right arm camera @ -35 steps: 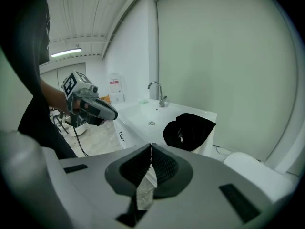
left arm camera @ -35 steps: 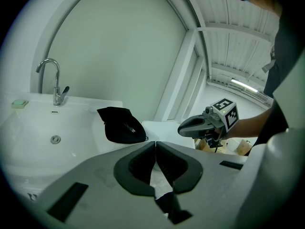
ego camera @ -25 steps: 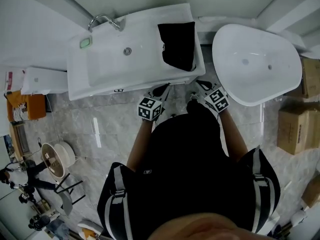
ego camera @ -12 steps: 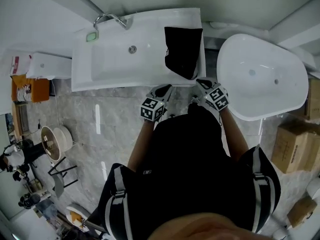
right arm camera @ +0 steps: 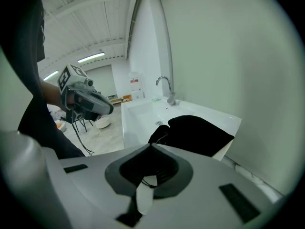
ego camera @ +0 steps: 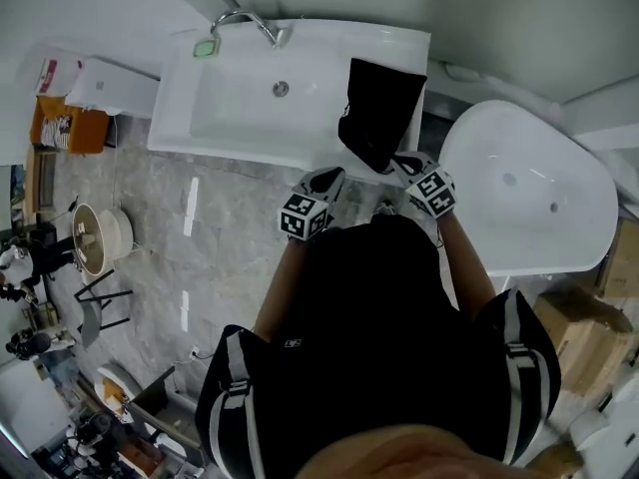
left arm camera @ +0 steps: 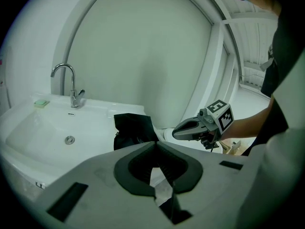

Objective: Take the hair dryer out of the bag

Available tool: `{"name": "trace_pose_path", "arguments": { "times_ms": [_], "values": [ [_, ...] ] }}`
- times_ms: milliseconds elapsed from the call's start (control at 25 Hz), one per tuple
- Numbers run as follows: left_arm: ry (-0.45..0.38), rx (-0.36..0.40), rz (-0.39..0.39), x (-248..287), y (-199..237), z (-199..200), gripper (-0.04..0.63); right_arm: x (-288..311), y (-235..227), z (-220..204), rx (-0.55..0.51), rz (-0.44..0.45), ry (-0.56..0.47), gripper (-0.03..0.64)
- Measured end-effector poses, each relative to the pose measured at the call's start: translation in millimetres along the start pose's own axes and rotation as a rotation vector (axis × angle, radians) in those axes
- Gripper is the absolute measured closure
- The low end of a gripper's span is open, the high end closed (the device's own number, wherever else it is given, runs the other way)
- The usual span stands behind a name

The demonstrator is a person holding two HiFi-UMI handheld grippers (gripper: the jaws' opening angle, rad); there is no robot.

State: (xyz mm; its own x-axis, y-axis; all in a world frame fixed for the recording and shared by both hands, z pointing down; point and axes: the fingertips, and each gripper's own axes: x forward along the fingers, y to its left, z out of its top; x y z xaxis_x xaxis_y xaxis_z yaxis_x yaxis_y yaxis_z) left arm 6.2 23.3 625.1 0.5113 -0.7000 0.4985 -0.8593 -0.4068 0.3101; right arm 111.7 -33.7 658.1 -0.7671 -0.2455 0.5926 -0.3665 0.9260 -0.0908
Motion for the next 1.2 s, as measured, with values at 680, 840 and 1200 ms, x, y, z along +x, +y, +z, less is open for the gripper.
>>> {"name": "trace_pose_path", "arguments": {
  "times_ms": [680,840,1200],
  "values": [
    [-0.014,-0.038,0.069,11,2,7,0.578,44,-17,22,-0.037,0.097,0.033,0.557],
    [-0.009,-0.045,0.063,7,8,4,0.578,53,-26,17,-0.047,0.005,0.080,0.551],
    [0.010,-0.018,-0.045,30,15,22,0.577,71,-39,0,-0.044,-0.131,0.200,0.400]
  ]
}}
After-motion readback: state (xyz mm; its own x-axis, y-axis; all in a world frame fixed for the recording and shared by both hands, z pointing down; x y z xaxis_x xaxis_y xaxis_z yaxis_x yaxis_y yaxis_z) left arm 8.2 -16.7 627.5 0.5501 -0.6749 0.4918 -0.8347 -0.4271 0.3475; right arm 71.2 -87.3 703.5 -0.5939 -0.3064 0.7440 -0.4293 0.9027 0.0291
